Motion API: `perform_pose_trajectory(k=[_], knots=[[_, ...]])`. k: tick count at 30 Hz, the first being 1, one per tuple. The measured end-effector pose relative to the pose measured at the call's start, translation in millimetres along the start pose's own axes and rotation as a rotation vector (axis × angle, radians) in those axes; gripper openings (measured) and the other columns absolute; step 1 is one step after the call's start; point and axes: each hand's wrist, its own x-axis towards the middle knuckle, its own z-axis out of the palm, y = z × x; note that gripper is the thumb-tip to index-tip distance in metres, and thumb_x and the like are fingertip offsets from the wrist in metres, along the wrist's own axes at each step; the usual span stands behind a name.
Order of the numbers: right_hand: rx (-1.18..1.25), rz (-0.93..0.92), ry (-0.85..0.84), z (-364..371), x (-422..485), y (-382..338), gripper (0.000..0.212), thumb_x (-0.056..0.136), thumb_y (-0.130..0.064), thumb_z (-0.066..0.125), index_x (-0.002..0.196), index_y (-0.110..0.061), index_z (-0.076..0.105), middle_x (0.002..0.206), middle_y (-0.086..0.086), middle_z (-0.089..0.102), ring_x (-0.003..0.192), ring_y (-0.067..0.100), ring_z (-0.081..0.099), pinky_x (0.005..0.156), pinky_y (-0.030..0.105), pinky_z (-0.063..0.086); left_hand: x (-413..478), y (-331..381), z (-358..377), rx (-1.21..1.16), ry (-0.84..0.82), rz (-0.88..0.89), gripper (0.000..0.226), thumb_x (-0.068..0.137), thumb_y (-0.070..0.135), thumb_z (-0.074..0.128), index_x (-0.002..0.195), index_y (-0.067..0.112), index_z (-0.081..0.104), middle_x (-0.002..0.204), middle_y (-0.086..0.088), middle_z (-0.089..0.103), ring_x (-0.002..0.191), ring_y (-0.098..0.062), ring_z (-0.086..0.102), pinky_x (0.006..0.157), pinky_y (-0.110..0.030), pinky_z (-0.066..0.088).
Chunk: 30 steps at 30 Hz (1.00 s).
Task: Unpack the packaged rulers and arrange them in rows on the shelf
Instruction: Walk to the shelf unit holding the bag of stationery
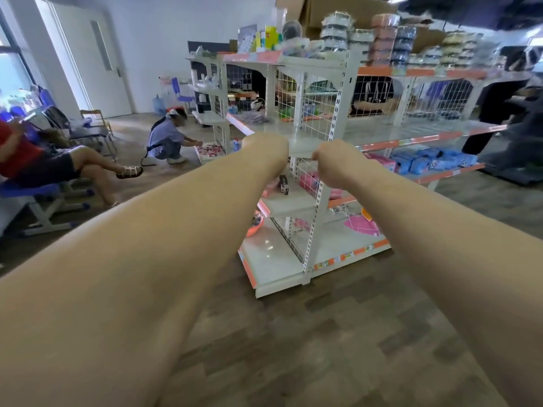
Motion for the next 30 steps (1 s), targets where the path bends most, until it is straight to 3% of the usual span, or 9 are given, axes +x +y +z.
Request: perform_pose_trajectory(k=[5,7,10,13,17,21,25,30], knots=[[-0.004,0.000,0.004,18.1,49.0,7.4,0.040,0.089,0.006,0.041,0.124,0.000,0.058,0.123,0.019,0.061,0.112,0.035,0.058,0.096,0.042,0.048,52.4,-14.1,14.4,-0.055,0.008,-0.026,0.024,0.091,-0.004,0.042,0.111,0.001,0.055,0.093,-0.010,0.050,0.105,-0.033,0.059,0.076,-0.036,0.042],[0.001,-0.003,0.005,26.7,72.3,11.4,0.040,0.087,0.008,0.042,0.122,0.001,0.060,0.121,0.019,0.062,0.109,0.035,0.060,0.094,0.044,0.049,74.4,-19.7,19.2,-0.062,0.001,-0.032,0.020,0.091,-0.004,0.043,0.106,0.001,0.056,0.092,-0.010,0.050,0.101,-0.032,0.059,0.073,-0.035,0.040],[0.013,0.001,0.011,40.8,118.5,23.3,0.040,0.086,0.008,0.041,0.120,0.001,0.061,0.120,0.019,0.063,0.109,0.035,0.059,0.094,0.046,0.049,116.5,-26.8,25.5,-0.064,-0.006,-0.016,0.013,0.089,-0.004,0.045,0.092,0.003,0.055,0.105,-0.017,0.062,0.097,-0.032,0.060,0.078,-0.039,0.046],[0.027,0.013,0.035,53.9,167.5,37.7,0.039,0.085,0.009,0.042,0.117,0.001,0.062,0.117,0.019,0.064,0.106,0.036,0.060,0.093,0.047,0.050,163.5,-32.8,32.4,-0.055,-0.002,-0.017,0.025,0.088,-0.006,0.045,0.109,-0.004,0.058,0.117,-0.019,0.061,0.108,-0.035,0.059,0.084,-0.041,0.047],[0.025,0.023,0.044,69.8,222.3,53.8,0.041,0.083,0.010,0.040,0.115,-0.001,0.063,0.116,0.018,0.064,0.103,0.035,0.062,0.091,0.046,0.051,217.1,-40.1,38.5,-0.036,0.010,-0.001,0.027,0.089,-0.007,0.044,0.112,-0.003,0.057,0.117,-0.018,0.060,0.107,-0.034,0.058,0.073,-0.037,0.040],[0.043,0.028,0.040,80.8,263.1,63.8,0.042,0.085,0.009,0.039,0.119,-0.003,0.061,0.119,0.016,0.063,0.105,0.034,0.060,0.092,0.046,0.051,260.9,-45.9,45.5,-0.045,-0.004,-0.020,0.031,0.089,-0.007,0.044,0.117,-0.002,0.056,0.119,-0.017,0.059,0.110,-0.033,0.056,0.077,-0.036,0.040],[0.043,0.031,0.031,92.8,293.6,70.2,0.042,0.086,0.009,0.038,0.118,-0.003,0.061,0.119,0.015,0.064,0.106,0.034,0.060,0.093,0.046,0.050,294.6,-52.1,55.9,-0.051,-0.025,-0.027,0.031,0.088,-0.007,0.045,0.116,-0.001,0.056,0.117,-0.016,0.059,0.110,-0.034,0.055,0.092,-0.043,0.043],[0.040,0.043,0.028,105.2,327.8,73.4,0.039,0.088,0.008,0.038,0.119,-0.002,0.060,0.119,0.016,0.063,0.106,0.035,0.060,0.092,0.047,0.050,332.0,-64.4,70.1,-0.079,0.000,-0.006,0.033,0.088,-0.009,0.043,0.119,-0.006,0.055,0.117,-0.020,0.060,0.108,-0.037,0.057,0.076,-0.039,0.042]])
